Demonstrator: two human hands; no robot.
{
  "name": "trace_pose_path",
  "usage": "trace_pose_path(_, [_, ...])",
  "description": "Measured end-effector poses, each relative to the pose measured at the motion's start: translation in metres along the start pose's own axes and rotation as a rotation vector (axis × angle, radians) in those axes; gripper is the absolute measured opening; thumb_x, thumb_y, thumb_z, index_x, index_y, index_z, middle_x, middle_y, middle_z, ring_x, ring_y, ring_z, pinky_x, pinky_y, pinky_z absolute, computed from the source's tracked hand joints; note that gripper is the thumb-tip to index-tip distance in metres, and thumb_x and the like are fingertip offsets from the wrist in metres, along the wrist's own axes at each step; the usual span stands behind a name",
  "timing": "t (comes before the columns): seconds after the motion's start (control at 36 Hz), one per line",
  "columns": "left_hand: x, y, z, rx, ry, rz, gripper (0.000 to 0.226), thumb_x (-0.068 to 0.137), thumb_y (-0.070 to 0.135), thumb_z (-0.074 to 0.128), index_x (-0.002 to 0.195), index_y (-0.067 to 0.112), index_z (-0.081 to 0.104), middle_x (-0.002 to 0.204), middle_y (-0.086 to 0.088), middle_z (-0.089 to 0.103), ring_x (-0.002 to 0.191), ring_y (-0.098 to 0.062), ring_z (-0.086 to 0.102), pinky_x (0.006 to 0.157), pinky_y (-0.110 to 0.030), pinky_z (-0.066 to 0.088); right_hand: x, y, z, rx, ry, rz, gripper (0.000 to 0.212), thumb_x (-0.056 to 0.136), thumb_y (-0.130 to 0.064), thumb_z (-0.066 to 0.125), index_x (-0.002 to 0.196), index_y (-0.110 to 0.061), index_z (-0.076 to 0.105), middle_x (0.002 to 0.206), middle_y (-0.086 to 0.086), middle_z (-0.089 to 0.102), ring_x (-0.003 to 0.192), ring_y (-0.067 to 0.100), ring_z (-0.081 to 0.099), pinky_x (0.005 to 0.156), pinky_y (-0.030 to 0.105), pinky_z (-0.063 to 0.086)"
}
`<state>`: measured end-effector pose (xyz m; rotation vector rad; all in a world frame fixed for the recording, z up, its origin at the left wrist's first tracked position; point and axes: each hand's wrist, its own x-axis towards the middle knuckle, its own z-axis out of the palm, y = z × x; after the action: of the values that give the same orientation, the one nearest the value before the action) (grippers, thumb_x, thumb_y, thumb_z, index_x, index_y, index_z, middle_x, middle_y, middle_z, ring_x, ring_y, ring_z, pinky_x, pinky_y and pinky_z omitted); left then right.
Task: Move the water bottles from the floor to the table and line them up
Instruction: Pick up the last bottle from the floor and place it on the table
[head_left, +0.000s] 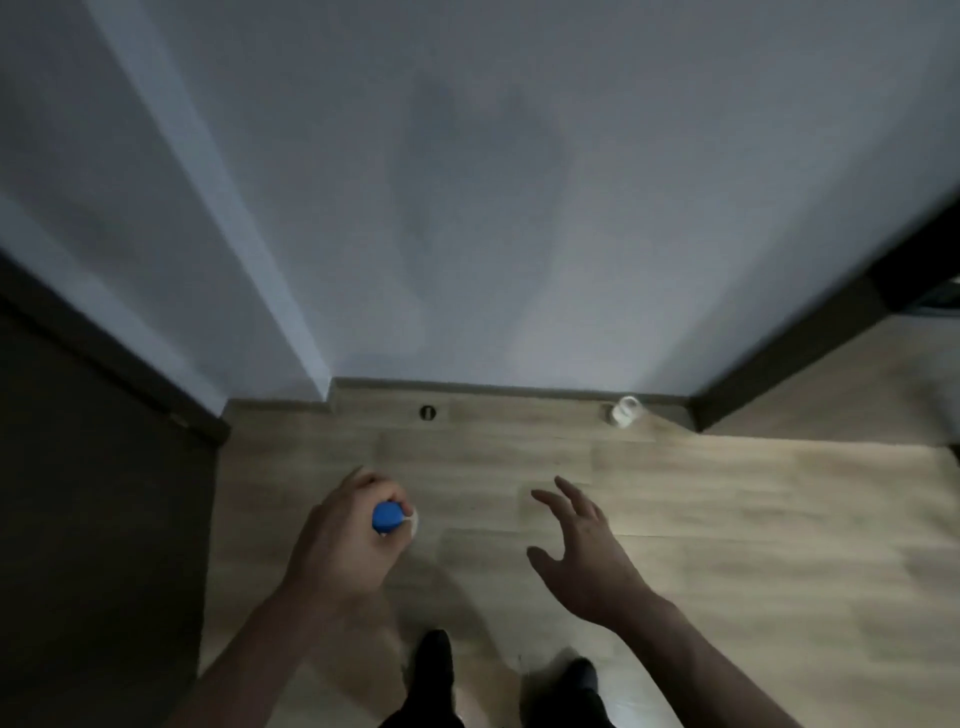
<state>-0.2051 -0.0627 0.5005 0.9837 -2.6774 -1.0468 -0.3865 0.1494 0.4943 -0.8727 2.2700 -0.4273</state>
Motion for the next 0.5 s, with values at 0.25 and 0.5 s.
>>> trace_pose_path(0.25, [0.036, 0.146, 0.049, 0.114, -0.152, 0.225, 0.016, 0.074, 0.026, 0.075, 0.075, 0.032, 0.060, 0.093, 0.020, 0.057, 0.078, 0.002, 0.058, 0.066, -0.027, 0.049, -0.075, 0.094, -0.080, 0.097, 0.186, 0.133, 0.070, 0.093, -0.042, 0.064, 0.154, -0.035, 0.030, 0.167, -0.007, 0.013, 0.152, 0.018, 0.017, 0.119, 0.032, 0.027])
trace_pose_path(0.5, [0.036, 0.308, 0.143, 0.040, -0.149, 0.379, 0.015, 0.071, 0.024, 0.074, 0.075, 0.032, 0.062, 0.084, 0.020, 0.062, 0.079, 0.001, 0.059, 0.069, -0.031, 0.051, -0.159, 0.231, -0.162, 0.133, 0.307, 0.189, 0.069, 0.092, -0.041, 0.065, 0.153, -0.033, 0.034, 0.167, -0.005, 0.015, 0.152, 0.018, 0.019, 0.119, 0.028, 0.024])
